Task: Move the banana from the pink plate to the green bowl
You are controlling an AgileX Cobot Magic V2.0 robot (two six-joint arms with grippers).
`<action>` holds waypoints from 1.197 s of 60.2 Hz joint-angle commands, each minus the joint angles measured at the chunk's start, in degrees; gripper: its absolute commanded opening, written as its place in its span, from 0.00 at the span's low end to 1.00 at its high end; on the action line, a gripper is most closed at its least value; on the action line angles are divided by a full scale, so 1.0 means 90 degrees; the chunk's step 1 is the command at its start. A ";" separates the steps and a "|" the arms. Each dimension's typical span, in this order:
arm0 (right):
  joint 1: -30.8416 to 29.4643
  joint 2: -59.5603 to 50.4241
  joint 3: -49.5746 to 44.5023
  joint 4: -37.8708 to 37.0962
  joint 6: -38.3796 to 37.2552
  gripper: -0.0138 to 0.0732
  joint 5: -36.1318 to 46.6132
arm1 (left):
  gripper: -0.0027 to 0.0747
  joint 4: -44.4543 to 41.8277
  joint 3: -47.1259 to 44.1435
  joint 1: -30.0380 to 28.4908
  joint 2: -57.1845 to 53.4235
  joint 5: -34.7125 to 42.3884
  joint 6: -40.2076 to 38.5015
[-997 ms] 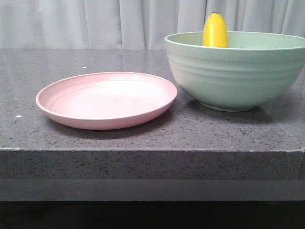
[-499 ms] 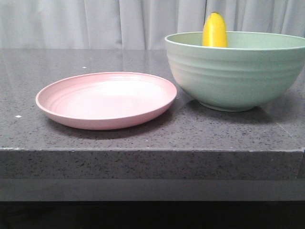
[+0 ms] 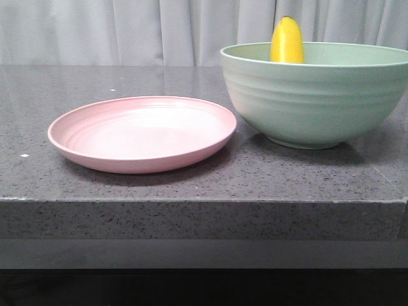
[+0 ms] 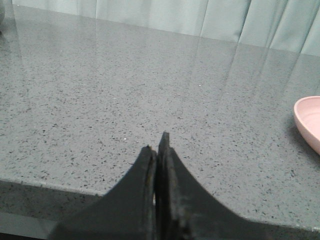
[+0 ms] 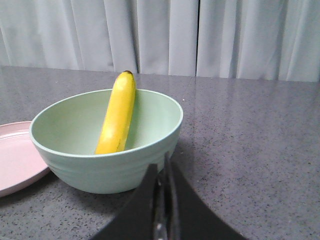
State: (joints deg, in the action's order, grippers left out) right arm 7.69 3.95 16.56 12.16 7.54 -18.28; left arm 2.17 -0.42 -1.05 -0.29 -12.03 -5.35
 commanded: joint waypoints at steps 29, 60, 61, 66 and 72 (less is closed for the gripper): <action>-0.0291 -0.0653 -0.2006 -0.0173 -0.0367 0.09 0.1527 | 0.01 0.0056 -0.0016 0.0002 -0.0114 0.0572 0.0001; -0.0296 -0.0653 -0.2015 -0.0179 -0.0367 0.09 0.1574 | 0.01 0.0056 -0.0016 0.0002 -0.0114 0.0572 0.0001; -0.0296 -0.0653 -0.2015 -0.0179 -0.0367 0.09 0.1574 | 0.01 0.0056 -0.0016 0.0002 -0.0114 0.0572 0.0001; -0.0296 -0.0653 -0.2015 -0.0179 -0.0367 0.09 0.1574 | 0.01 0.0056 -0.0016 0.0002 -0.0114 0.0572 0.0001; -0.0296 -0.0653 -0.2015 -0.0179 -0.0367 0.09 0.1574 | 0.01 0.0056 -0.0016 0.0002 -0.0114 0.0572 0.0001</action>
